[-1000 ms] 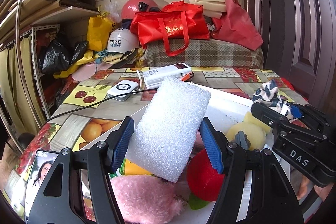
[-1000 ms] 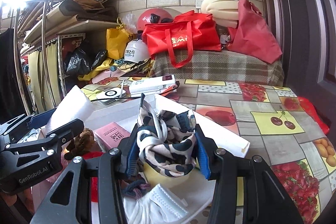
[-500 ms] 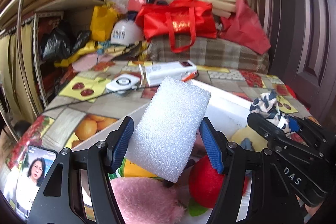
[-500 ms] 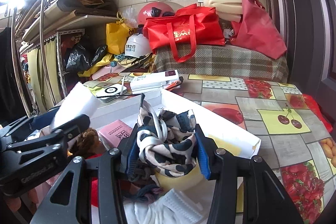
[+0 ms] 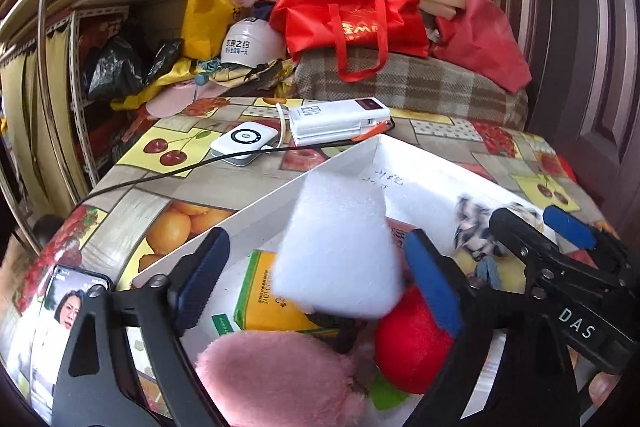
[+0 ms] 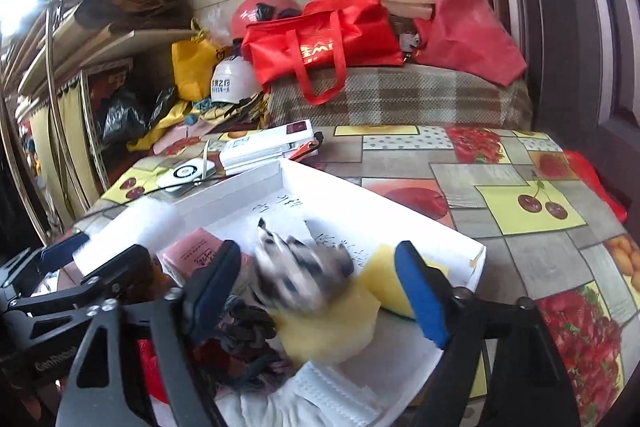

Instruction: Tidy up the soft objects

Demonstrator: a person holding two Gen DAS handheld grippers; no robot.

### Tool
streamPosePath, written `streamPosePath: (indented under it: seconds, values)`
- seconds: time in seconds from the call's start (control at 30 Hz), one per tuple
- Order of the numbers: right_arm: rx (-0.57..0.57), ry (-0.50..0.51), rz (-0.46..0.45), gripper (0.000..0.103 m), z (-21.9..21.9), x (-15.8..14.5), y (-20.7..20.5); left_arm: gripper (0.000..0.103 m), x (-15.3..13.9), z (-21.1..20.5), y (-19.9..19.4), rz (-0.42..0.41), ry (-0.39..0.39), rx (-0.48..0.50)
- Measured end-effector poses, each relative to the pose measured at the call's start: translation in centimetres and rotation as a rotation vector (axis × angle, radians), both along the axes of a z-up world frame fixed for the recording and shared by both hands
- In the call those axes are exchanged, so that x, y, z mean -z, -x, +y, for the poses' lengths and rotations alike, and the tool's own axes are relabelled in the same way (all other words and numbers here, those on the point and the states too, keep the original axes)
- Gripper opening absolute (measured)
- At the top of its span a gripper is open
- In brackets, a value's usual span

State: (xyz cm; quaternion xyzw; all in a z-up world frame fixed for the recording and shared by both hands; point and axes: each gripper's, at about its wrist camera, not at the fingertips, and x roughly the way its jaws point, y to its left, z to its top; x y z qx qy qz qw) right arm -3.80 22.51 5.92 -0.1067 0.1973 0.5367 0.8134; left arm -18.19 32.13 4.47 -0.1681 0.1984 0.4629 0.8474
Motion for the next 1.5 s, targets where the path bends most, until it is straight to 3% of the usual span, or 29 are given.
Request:
streamPosePath:
  seconds: [0.1,0.33,0.47,0.63,0.77,0.9,1.5]
  values:
    - [0.000,-0.007,-0.026,0.082,-0.1,-0.1,0.5,0.090,-0.1,0.0,0.6,-0.026,-0.001,-0.009]
    - [-0.001,-0.034,-0.035,0.084,-0.4,-0.3,0.6,0.091,-0.8,-1.4,1.1,-0.046,-0.086,-0.027]
    - [0.006,-0.094,-0.054,0.085,-1.5,-0.7,0.9,0.103,-1.1,-1.9,1.5,-0.059,-0.119,-0.046]
    - [-0.004,-0.172,-0.100,0.087,-2.8,-1.2,1.9,0.103,-1.3,-2.7,2.8,-0.111,-0.155,-0.078]
    - [-0.007,-0.167,-0.105,0.089,-3.1,-1.2,1.9,0.103,-1.4,-3.4,3.2,-0.119,-0.177,-0.094]
    - [0.030,-0.164,-0.097,0.103,-4.1,-1.2,1.4,0.103,-1.4,-4.4,3.6,-0.119,-0.185,-0.088]
    - [0.024,-0.144,-0.125,0.103,-12.0,-0.9,2.1,0.103,-1.4,-11.2,3.0,-0.074,-0.180,0.032]
